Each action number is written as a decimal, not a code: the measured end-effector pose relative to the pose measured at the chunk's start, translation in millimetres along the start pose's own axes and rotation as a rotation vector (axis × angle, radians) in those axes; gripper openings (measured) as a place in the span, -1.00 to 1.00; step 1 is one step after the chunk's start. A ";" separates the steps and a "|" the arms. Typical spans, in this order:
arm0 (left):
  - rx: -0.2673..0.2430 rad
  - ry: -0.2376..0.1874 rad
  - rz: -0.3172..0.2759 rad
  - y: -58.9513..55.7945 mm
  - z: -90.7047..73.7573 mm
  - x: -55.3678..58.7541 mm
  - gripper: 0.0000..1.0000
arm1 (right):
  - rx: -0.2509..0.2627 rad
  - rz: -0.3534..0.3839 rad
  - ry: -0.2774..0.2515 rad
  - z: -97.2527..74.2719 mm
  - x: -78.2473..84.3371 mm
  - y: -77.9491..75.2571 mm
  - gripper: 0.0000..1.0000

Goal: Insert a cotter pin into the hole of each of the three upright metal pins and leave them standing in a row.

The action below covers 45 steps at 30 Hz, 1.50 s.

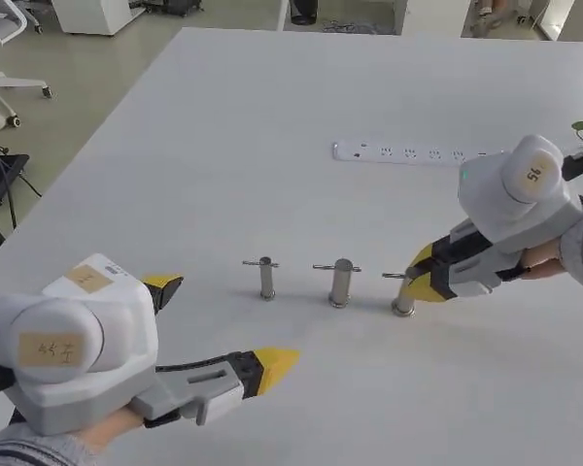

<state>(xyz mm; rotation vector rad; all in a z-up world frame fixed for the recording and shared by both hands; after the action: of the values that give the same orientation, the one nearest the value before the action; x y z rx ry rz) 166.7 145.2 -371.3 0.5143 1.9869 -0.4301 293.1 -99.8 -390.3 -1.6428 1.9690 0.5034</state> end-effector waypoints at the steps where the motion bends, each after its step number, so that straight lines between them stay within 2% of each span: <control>1: -0.001 0.000 -0.002 0.5 0.3 0.4 0.76 | 0.002 -0.014 0.007 0.3 0.6 0.2 -0.82; 11: -0.002 -0.002 -0.006 1.9 0.5 0.6 0.81 | 0.019 0.005 0.011 0.9 2.4 0.4 -0.82; 22: 0.007 0.011 -0.005 2.0 1.7 1.8 0.81 | 0.016 -0.048 0.028 1.6 1.4 -1.8 -0.81; 27: 0.006 0.006 -0.006 3.3 3.3 0.0 0.82 | 0.051 -0.042 0.021 -1.7 1.9 -4.2 -0.67; 29: 0.006 0.007 -0.005 4.4 3.9 -1.1 0.82 | 0.073 -0.014 -0.002 -6.1 1.4 -4.3 -0.55; 31: 0.006 0.001 -0.007 6.0 4.7 -2.8 0.82 | 0.116 0.020 -0.037 -11.3 1.3 -2.4 -0.49; 34: 0.011 -0.018 -0.024 8.3 5.3 -6.6 0.83 | 0.151 0.088 -0.087 -17.3 2.9 4.9 -0.32; 37: 0.015 -0.020 -0.035 10.1 6.1 -7.6 0.88 | 0.193 0.151 -0.109 -23.4 5.1 13.6 -0.16; 39: 0.020 -0.017 -0.039 10.4 6.4 -7.9 0.89 | 0.222 0.181 -0.156 -27.7 3.5 19.3 -0.06; 40: 0.020 -0.017 -0.041 10.5 6.4 -8.2 0.89 | 0.231 0.201 -0.177 -29.4 2.7 22.3 -0.02; 42: 0.019 -0.021 -0.049 10.0 5.9 -9.3 0.90 | 0.245 0.235 -0.185 -33.9 3.1 28.9 0.02; 43: 0.015 -0.024 -0.056 9.9 5.7 -9.8 0.91 | 0.269 0.250 -0.192 -36.7 3.0 31.8 0.04; 45: 0.010 -0.026 -0.061 9.6 5.3 -10.6 0.95 | 0.294 0.306 -0.241 -39.4 0.8 35.6 0.10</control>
<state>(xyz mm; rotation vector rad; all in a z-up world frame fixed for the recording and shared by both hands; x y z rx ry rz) 180.1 148.8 -364.9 0.4534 1.9805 -0.4824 252.1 -116.7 -361.2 -1.0584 2.0077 0.4722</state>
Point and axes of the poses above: the centre of the closed fingertips' face, and the gripper's own axes: z roughly forward along the fingers, y roughly to its left, x roughly out of its underside, the point moved 8 cm from there along -z, roughly backward along the fingers, and after that the axes turned 2 degrees about x, right-handed, at the moved point
